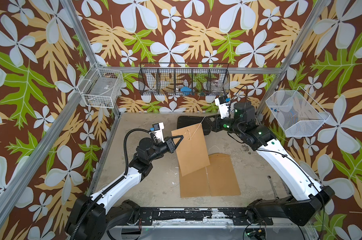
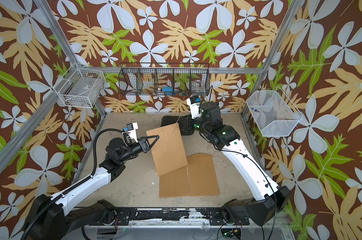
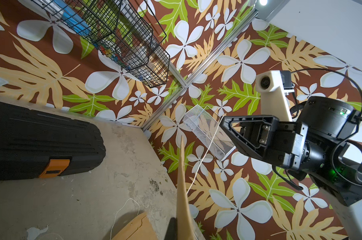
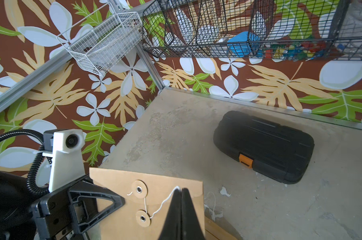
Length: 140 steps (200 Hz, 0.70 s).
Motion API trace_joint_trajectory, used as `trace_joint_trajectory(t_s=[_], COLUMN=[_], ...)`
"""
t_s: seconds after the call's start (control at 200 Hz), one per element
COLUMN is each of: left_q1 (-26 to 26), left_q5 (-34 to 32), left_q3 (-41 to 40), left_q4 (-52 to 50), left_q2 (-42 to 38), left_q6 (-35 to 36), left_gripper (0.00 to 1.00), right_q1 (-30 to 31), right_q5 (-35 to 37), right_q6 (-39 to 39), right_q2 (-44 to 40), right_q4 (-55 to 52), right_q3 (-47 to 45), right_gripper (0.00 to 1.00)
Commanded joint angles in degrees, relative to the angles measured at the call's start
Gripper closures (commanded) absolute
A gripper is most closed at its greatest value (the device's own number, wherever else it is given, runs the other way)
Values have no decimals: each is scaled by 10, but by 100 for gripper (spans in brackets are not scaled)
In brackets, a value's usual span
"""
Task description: Open the file bag
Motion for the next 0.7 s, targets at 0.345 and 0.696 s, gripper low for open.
trace_joint_trajectory(t_s=[0.345, 0.696], left_q1=[-3, -21], left_q5=[15, 2], left_q3=[4, 23], left_q4=[37, 1], left_q2=[13, 22], left_q6=[-11, 15], left_gripper=[100, 100], right_q1=[54, 103], right_q5=[-32, -24], right_q6=[2, -8], right_q2=[65, 125], right_q4=[18, 2], right_q3=[68, 139], right_gripper=[100, 100])
